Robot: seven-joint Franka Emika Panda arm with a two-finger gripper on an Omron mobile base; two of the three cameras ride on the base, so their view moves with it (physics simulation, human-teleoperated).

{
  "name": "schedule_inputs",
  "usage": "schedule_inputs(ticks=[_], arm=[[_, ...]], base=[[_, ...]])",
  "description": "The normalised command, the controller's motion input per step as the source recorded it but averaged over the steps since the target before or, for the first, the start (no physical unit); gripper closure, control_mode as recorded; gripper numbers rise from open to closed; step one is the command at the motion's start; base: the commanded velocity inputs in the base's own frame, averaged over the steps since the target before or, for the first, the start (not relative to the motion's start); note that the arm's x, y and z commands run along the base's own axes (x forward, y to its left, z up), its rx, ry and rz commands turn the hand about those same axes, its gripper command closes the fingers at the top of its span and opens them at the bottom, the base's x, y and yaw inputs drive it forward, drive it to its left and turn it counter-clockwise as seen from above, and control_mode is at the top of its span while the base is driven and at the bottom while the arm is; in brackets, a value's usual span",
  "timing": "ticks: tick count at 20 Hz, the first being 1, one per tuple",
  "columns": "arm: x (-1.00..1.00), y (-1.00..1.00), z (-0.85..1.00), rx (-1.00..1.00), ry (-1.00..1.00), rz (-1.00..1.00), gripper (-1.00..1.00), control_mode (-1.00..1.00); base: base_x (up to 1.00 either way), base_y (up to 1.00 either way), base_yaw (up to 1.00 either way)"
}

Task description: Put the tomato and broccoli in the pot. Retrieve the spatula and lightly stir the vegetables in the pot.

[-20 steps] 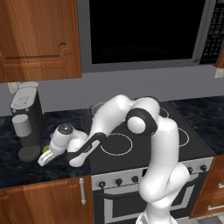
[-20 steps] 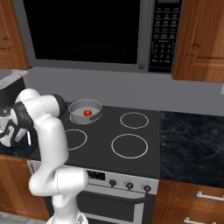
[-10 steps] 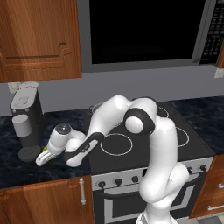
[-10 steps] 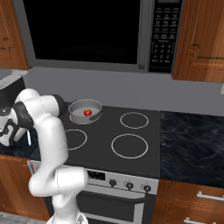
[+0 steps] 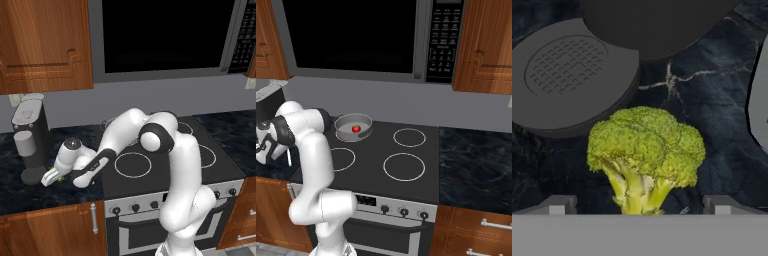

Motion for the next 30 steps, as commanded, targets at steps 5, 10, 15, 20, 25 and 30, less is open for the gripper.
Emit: schedule_inputs(ticks=[5,10,15,20,25,30], arm=[[0.00,0.00,-0.14,0.00,0.00,0.00,-1.00,-1.00],[0.00,0.00,-0.21,0.00,0.00,0.00,-1.00,-1.00],[0.00,0.00,-0.07,0.00,0.00,0.00,-1.00,-1.00],[0.00,0.00,-0.02,0.00,0.00,0.00,1.00,-1.00],[0.00,0.00,0.00,0.00,0.00,0.00,1.00,-1.00],[-0.02,-0.01,-0.01,0.00,0.01,0.00,1.00,-1.00]], base=[[0.00,0.00,0.00],[0.00,0.00,0.00],[0.00,0.00,0.00],[0.00,0.00,0.00],[0.00,0.00,0.00],[0.00,0.00,0.00]])
